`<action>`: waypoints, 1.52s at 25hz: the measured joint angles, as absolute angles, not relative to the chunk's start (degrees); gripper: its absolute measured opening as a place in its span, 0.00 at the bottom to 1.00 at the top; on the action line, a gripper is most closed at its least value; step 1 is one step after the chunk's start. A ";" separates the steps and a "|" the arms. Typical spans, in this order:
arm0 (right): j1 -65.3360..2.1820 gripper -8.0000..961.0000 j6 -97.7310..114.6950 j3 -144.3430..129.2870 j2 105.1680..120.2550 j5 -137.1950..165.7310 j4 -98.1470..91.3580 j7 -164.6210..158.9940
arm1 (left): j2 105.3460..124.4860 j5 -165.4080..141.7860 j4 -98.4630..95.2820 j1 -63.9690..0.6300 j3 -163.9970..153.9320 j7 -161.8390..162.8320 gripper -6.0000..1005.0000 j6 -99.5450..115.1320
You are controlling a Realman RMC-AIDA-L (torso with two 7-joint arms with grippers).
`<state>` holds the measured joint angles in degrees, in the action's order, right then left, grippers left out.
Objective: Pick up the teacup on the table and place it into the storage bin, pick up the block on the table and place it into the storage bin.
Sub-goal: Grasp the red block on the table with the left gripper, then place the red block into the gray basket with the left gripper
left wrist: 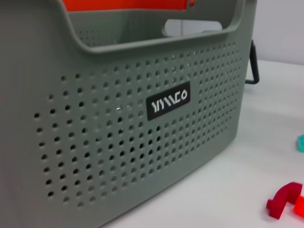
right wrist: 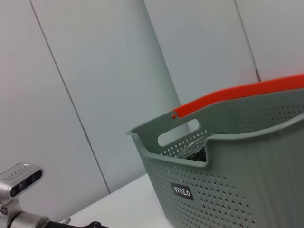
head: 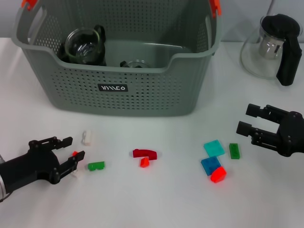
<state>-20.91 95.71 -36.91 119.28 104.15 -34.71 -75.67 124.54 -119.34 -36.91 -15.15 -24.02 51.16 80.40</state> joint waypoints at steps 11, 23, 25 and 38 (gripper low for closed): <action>-20.73 0.79 95.62 -36.91 119.30 104.15 -34.71 -75.68 | 124.54 -120.25 -34.66 -15.49 -24.96 49.86 0.40 77.56; -21.10 0.79 95.62 -36.91 118.93 104.15 -34.11 -75.68 | 124.54 -120.15 -33.92 -15.56 -24.63 49.05 0.36 76.61; -21.09 0.79 95.62 -36.91 118.92 104.15 -34.10 -75.68 | 124.54 -120.00 -33.92 -15.58 -24.62 49.18 0.35 76.57; -20.87 0.79 95.78 -36.91 118.85 104.15 -34.10 -75.67 | 124.47 -119.84 -36.00 -15.57 -24.03 52.81 0.20 78.94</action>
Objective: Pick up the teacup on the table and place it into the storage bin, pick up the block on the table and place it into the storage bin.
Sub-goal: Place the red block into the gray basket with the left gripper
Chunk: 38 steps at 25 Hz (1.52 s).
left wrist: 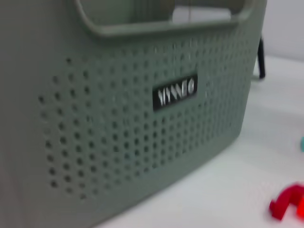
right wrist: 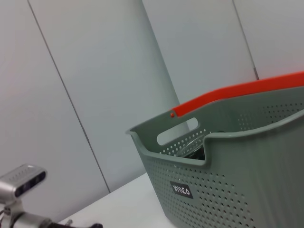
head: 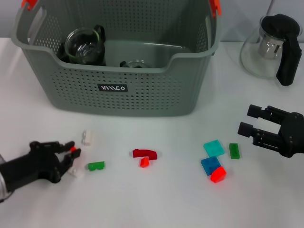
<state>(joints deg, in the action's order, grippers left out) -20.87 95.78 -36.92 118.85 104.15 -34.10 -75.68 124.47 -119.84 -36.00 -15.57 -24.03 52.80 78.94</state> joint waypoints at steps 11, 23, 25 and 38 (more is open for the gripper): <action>-21.31 0.79 95.90 -36.91 118.84 104.15 -34.10 -75.58 | 120.33 -119.53 -41.13 -19.21 -10.86 66.39 0.20 107.50; -21.36 0.79 96.25 -36.91 118.86 104.12 -34.13 -75.27 | 117.44 -111.68 -44.19 -31.43 -9.90 84.11 0.20 113.25; -21.34 0.79 96.30 -36.91 118.86 104.11 -34.13 -75.19 | 116.79 -111.97 -46.97 -34.38 -10.46 87.97 0.20 111.03; -21.74 0.79 96.00 -36.92 118.83 104.14 -34.10 -75.08 | 114.44 -130.73 -66.64 -42.09 -36.83 113.29 0.20 83.71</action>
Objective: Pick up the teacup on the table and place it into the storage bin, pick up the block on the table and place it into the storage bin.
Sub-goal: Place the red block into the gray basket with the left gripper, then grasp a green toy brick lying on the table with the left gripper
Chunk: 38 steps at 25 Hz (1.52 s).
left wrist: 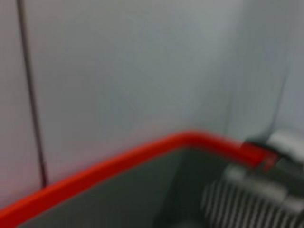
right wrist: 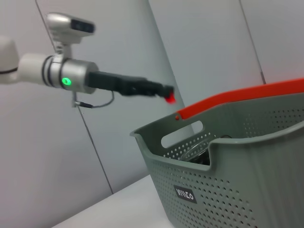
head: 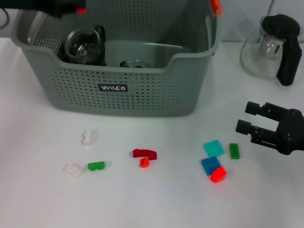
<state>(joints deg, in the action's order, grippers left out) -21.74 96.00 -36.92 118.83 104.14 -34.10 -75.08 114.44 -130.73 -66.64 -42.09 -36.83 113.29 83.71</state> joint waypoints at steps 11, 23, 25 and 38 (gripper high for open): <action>-21.80 0.79 95.85 -36.98 118.83 104.15 -34.10 -75.06 | 117.14 -143.62 -67.23 -43.34 -47.07 118.22 0.20 73.48; -21.89 0.79 95.80 -36.91 118.83 103.98 -34.10 -75.11 | 118.20 -140.98 -71.11 -41.53 -46.56 118.98 0.47 72.97; -21.88 0.79 95.80 -36.90 118.82 103.87 -34.10 -75.15 | 118.52 -136.56 -73.85 -39.53 -46.19 118.11 0.52 74.41; -22.06 0.79 96.20 -36.96 118.81 104.08 -34.54 -75.91 | 120.66 -103.61 -67.13 -22.47 -24.47 83.88 0.54 112.63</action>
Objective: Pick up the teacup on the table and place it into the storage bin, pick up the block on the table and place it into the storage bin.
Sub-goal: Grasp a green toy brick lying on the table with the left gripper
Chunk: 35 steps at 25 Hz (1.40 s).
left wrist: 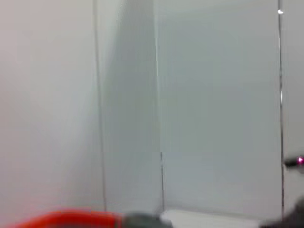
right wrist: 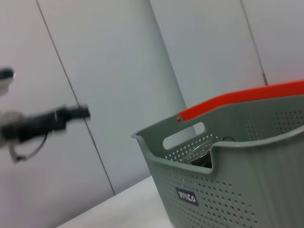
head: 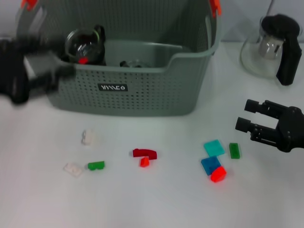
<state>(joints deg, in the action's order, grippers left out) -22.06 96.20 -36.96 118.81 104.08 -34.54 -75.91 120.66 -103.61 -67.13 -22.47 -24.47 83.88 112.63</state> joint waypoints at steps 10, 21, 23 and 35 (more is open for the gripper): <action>-22.07 0.79 95.97 -37.00 118.71 104.15 -34.22 -76.62 | 124.53 -118.45 -62.20 -14.43 -27.07 69.07 0.54 108.99; -22.06 0.79 95.84 -37.02 118.74 104.15 -34.10 -76.64 | 124.27 -127.21 -50.95 -15.39 -26.81 58.58 0.54 95.78; -22.06 0.79 95.80 -37.00 118.74 104.15 -34.10 -76.64 | 124.28 -127.51 -50.16 -15.09 -26.61 57.06 0.54 93.80; -21.97 0.79 95.79 -37.00 118.77 104.15 -34.09 -76.64 | 124.45 -127.44 -43.67 -16.89 -27.30 52.92 0.54 90.55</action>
<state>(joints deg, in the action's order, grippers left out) -21.97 95.79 -37.00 118.77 104.15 -34.09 -76.64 124.45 -127.44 -43.67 -16.89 -27.30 52.92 90.55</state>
